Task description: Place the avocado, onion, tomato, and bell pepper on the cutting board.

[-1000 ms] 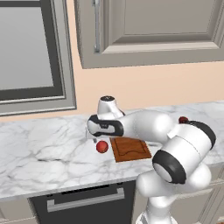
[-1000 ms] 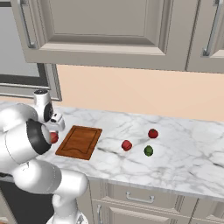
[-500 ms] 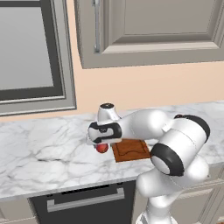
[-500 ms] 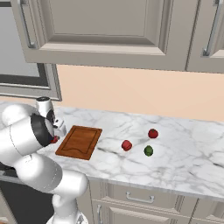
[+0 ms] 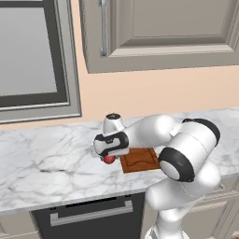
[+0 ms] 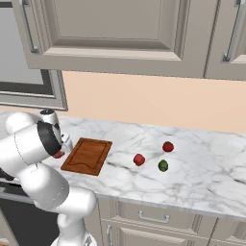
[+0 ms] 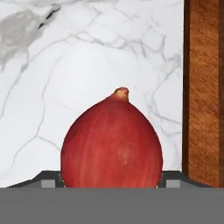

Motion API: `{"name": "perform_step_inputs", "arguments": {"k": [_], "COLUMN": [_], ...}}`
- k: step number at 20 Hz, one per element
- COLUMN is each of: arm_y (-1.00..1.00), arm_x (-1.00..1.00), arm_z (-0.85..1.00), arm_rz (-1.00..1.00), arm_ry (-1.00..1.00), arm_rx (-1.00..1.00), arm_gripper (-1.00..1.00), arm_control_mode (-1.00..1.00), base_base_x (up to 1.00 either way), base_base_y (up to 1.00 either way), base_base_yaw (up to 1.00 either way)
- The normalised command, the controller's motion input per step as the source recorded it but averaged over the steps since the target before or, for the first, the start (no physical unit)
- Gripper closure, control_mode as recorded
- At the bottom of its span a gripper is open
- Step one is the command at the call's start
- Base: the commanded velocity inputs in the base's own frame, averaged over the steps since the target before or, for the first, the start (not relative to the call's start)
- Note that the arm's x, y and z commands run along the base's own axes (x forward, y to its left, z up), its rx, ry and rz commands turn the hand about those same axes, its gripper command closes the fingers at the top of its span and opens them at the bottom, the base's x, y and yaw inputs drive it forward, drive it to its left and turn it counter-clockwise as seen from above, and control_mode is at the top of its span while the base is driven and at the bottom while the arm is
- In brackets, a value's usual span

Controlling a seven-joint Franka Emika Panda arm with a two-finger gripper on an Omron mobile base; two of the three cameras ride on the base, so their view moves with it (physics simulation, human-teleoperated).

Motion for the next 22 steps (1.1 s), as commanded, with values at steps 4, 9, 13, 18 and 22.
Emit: {"name": "perform_step_inputs", "arguments": {"k": [4, 9, 13, 18, 22], "arm_y": [-0.21, -0.38, -0.56, -0.57, -0.48], "arm_x": [-0.14, -0.04, 0.0, 0.01, 0.04], "arm_z": [0.49, 0.89, 0.56, 0.3, 0.06], "arm_rz": [0.0, 0.04, 0.07, 0.06, 0.05], "arm_ry": [-0.1, -0.2, -0.12, -0.03, 0.0], "arm_rx": [0.0, -0.02, -0.04, -0.04, -0.04], "arm_gripper": [1.0, 1.0, 1.0, 1.0, 1.0], "arm_control_mode": [-1.0, -1.0, -1.0, -1.0, -1.0], "base_base_x": [0.0, 0.0, 0.0, 0.0, 0.0], "base_base_y": [0.0, 0.0, 0.0, 0.0, 0.0], "base_base_yaw": [0.0, 0.0, 0.0, 0.0, 0.0]}}
